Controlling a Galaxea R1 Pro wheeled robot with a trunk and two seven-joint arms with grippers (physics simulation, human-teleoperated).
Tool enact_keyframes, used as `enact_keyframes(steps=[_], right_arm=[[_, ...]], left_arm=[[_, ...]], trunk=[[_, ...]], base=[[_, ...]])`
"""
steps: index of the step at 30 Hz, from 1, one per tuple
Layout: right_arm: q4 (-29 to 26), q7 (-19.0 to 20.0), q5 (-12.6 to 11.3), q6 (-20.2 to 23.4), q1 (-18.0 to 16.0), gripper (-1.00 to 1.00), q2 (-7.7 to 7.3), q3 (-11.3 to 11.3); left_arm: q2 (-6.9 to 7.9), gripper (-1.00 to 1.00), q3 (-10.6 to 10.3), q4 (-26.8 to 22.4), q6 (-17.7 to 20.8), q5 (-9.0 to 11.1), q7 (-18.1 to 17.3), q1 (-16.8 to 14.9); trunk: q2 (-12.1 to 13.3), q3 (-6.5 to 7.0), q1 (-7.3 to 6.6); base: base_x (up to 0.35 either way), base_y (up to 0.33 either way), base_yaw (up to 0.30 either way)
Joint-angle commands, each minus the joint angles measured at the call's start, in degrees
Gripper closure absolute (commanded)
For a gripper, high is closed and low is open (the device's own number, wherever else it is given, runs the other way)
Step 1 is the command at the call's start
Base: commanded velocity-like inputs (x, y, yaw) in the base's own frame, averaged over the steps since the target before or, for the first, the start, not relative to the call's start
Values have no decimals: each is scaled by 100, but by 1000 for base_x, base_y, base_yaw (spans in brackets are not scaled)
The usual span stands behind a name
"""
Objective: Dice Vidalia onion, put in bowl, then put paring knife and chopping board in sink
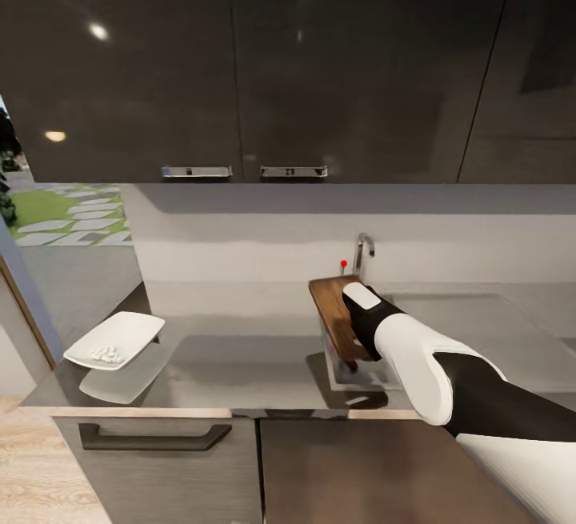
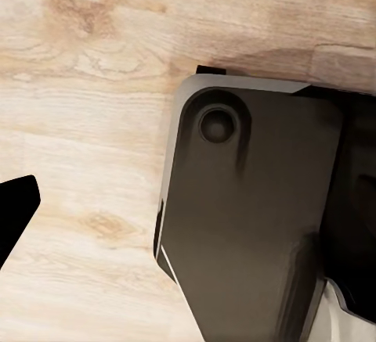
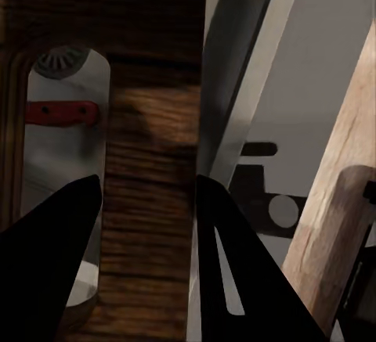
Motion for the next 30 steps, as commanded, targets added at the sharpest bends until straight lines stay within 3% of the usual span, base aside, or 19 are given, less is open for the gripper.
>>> enact_keyframes(steps=[1, 7, 11, 22, 30], right_arm=[[-5, -45, 22, -18, 0, 100, 2, -36], [-9, -596, 18, -518, 0, 100, 2, -39], [-3, -716, 8, -731, 0, 100, 2, -33], [-2, -685, 8, -707, 0, 100, 2, -28], [-8, -269, 32, -683, 0, 100, 2, -11]], left_arm=[[2, -100, -49, 21, -36, 34, 6, -7], [13, -100, -49, 21, -36, 34, 7, -7], [22, -100, -49, 21, -36, 34, 7, -7], [20, -100, -49, 21, -36, 34, 4, -7], [1, -100, -49, 21, -36, 34, -2, -7]], trunk=[[-4, -2, 2], [-4, -2, 2], [-4, -2, 2], [-4, -2, 2], [-4, -2, 2]], base=[[40, -61, 0], [120, -142, 0], [124, -141, 0], [9, -10, 0], [0, 0, 0]])
